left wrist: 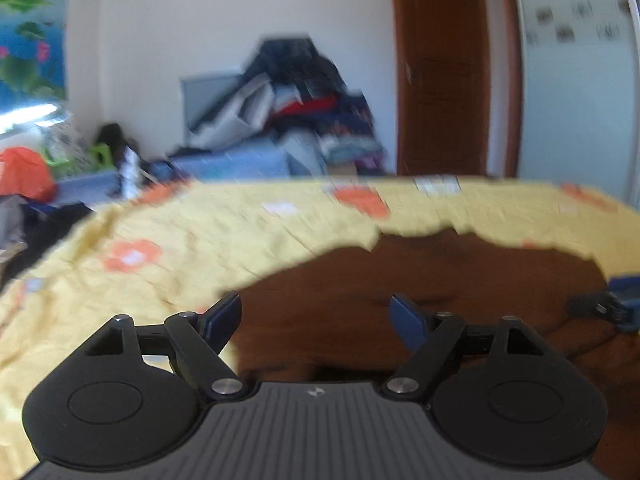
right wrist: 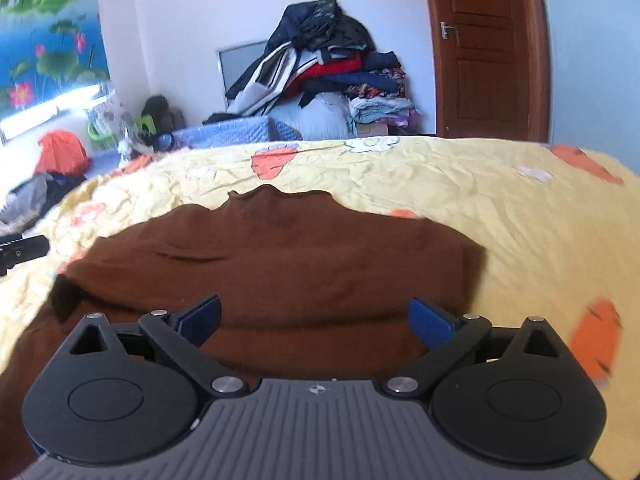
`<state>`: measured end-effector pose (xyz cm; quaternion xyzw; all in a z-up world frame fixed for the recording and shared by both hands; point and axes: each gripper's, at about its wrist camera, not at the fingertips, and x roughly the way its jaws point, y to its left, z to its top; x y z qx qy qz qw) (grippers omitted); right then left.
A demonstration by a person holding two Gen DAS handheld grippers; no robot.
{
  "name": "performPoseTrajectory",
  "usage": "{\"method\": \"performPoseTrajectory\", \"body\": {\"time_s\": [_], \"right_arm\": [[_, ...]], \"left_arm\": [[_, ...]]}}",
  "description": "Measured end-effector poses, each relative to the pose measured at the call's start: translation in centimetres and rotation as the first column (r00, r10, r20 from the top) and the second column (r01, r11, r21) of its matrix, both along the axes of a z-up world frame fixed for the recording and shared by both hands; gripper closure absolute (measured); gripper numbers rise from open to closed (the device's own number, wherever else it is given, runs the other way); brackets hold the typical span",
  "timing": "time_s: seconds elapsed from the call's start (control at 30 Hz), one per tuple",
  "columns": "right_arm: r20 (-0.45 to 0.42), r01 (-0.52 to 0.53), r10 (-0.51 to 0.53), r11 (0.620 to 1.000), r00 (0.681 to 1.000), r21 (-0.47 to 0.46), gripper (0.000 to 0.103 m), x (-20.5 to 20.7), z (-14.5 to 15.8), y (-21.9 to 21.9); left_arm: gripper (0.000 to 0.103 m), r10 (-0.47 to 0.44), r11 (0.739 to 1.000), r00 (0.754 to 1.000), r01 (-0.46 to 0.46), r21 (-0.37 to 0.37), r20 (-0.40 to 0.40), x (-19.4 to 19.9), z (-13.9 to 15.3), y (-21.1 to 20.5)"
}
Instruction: Fold small clothes
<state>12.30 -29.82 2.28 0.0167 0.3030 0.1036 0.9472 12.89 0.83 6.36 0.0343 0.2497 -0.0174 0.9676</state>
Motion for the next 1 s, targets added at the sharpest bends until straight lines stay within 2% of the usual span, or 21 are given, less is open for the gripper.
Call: {"method": "performPoseTrajectory", "body": {"time_s": [0.07, 0.13, 0.17, 0.23, 0.3, 0.4, 0.47, 0.53, 0.57, 0.63, 0.73, 0.77, 0.8, 0.83, 0.9, 0.97, 1.0], "right_arm": [[-0.041, 0.017, -0.019, 0.999, 0.999, -0.044, 0.004, 1.6, -1.0, 0.6], [-0.082, 0.029, -0.036, 0.996, 0.996, -0.088, 0.002, 2.3, -2.5, 0.4], [-0.051, -0.002, -0.003, 0.994, 0.999, -0.106, 0.000, 1.8, -3.1, 0.2], [-0.055, -0.017, 0.013, 0.996, 0.998, -0.084, 0.000, 1.4, -3.1, -0.3], [-0.061, -0.025, 0.020, 0.996, 0.998, -0.082, 0.000, 1.6, -3.2, -0.3], [-0.063, -0.028, 0.019, 0.989, 0.998, -0.143, 0.000, 1.7, -3.3, 0.7], [-0.058, -0.022, 0.014, 0.991, 0.998, -0.129, 0.000, 1.1, -3.0, 0.6], [-0.062, 0.020, -0.027, 0.994, 0.998, -0.105, 0.001, -0.6, -2.3, 0.4], [-0.054, 0.014, -0.017, 0.998, 0.998, -0.062, 0.000, -2.0, -1.8, 0.3], [-0.053, -0.056, 0.056, 0.998, 0.997, 0.001, 0.000, -4.6, -1.3, 0.6], [-0.119, -0.108, 0.099, 0.992, 0.988, -0.070, 0.000, -6.7, -2.8, 1.9], [-0.089, -0.133, 0.121, 0.981, 0.989, -0.145, 0.000, -7.6, -3.3, 2.4], [-0.078, -0.142, 0.132, 0.979, 0.988, -0.149, 0.000, -8.2, -3.3, 2.1], [-0.092, -0.137, 0.126, 0.982, 0.988, -0.127, 0.000, -8.2, -3.2, 1.5], [-0.091, -0.129, 0.118, 0.984, 0.989, -0.124, 0.000, -8.2, -3.2, 0.3], [-0.104, -0.105, 0.088, 0.980, 0.991, -0.169, 0.000, -8.3, -2.9, 0.3], [-0.124, -0.074, 0.052, 0.982, 0.991, -0.176, 0.000, -8.7, -2.3, 0.6]], "left_arm": [[0.022, 0.004, 1.000, 0.994, -0.004, 0.000, -0.105, 2.3, -2.0, -0.3], [0.028, 0.051, 0.999, 0.982, -0.051, 0.003, -0.180, 3.5, -4.4, 0.9], [0.027, 0.046, 0.999, 0.989, -0.049, -0.014, -0.143, 3.1, -4.9, 1.9], [0.029, 0.043, 0.997, 0.988, -0.052, -0.055, -0.148, 3.1, -4.9, 3.3], [0.030, 0.049, 0.997, 0.987, -0.057, -0.051, -0.152, 3.6, -5.1, 3.5], [0.029, 0.080, 0.997, 0.986, -0.080, 0.009, -0.147, 3.7, -4.9, 2.2], [0.030, 0.105, 0.994, 0.986, -0.102, 0.035, -0.131, 1.9, -4.0, 1.7], [0.030, 0.065, 0.997, 0.990, -0.069, -0.027, -0.125, -1.0, -2.9, 2.0], [0.030, 0.032, 0.997, 0.993, -0.041, -0.071, -0.116, -2.6, -2.5, 2.2], [0.029, -0.016, 0.994, 0.992, 0.002, -0.107, -0.128, -5.3, -2.4, 2.1], [0.029, -0.069, 0.995, 0.975, 0.051, -0.086, -0.213, -7.0, -4.4, 1.7], [0.028, -0.064, 0.997, 0.980, 0.055, -0.054, -0.188, -7.7, -5.0, 1.8], [0.027, -0.058, 0.998, 0.981, 0.051, -0.046, -0.183, -8.1, -5.1, 2.2], [0.027, -0.055, 0.996, 0.981, 0.041, -0.076, -0.185, -8.3, -5.0, 2.9], [0.029, -0.037, 0.997, 0.981, 0.022, -0.080, -0.189, -8.6, -4.9, 3.9], [0.029, -0.007, 1.000, 0.978, 0.003, -0.016, -0.208, -9.4, -4.3, 3.4], [0.029, -0.013, 1.000, 0.977, 0.011, -0.012, -0.215, -10.0, -3.9, 3.1]]}}
